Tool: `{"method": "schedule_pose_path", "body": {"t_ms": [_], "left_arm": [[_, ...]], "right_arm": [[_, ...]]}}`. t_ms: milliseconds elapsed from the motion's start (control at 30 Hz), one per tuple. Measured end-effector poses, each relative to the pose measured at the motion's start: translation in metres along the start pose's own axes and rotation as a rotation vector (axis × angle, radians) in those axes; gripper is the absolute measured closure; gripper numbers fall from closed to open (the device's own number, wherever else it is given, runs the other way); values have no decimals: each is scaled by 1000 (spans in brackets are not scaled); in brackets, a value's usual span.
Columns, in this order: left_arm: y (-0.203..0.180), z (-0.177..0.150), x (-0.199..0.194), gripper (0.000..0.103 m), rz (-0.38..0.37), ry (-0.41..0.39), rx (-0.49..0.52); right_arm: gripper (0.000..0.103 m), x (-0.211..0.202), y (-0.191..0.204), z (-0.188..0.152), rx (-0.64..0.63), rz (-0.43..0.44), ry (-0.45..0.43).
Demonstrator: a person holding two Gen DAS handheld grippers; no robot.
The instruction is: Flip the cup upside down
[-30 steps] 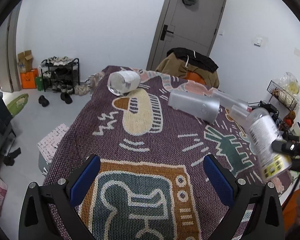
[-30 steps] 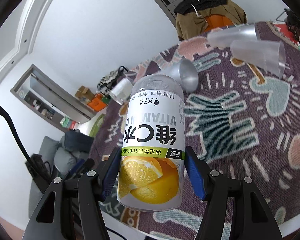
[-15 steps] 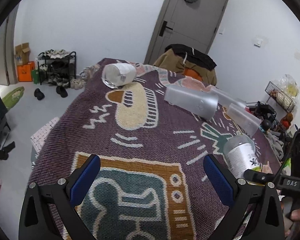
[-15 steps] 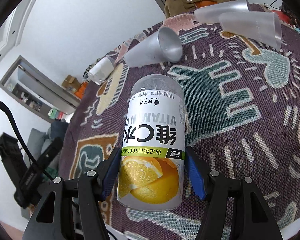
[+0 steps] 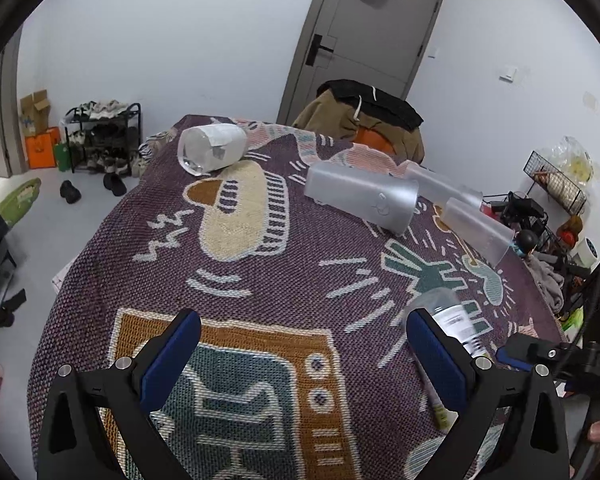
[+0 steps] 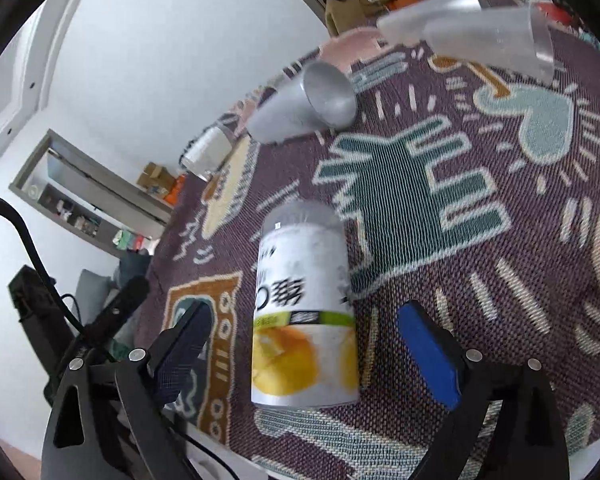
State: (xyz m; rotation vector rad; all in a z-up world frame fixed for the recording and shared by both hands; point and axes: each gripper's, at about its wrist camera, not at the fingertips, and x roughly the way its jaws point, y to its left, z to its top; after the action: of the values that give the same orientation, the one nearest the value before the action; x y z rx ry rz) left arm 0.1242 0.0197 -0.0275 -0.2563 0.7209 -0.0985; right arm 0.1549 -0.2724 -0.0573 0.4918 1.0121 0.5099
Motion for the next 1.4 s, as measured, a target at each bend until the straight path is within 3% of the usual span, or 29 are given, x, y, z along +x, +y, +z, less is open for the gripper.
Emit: {"method": "schedule_pose_path", "body": {"t_ms": [300, 500, 733, 933, 1100, 1400], "left_arm": [[-15, 9, 4, 0, -34, 18, -13], [-34, 5, 19, 1, -89, 81, 3], [-56, 3, 45, 10, -129, 204, 57], [-72, 12, 64, 12, -134, 301, 100], [-79, 21, 83, 19, -125, 408, 96], [-96, 26, 108, 19, -97, 567, 70]], "right_arm": [[7, -32, 1, 6, -50, -30, -60], [7, -55, -15, -1, -50, -87, -111], [8, -84, -38, -14, -22, -147, -195], [8, -96, -60, -31, 7, -213, -243], [8, -94, -76, -37, 23, -235, -256], [8, -87, -80, -41, 8, -235, -260]]}}
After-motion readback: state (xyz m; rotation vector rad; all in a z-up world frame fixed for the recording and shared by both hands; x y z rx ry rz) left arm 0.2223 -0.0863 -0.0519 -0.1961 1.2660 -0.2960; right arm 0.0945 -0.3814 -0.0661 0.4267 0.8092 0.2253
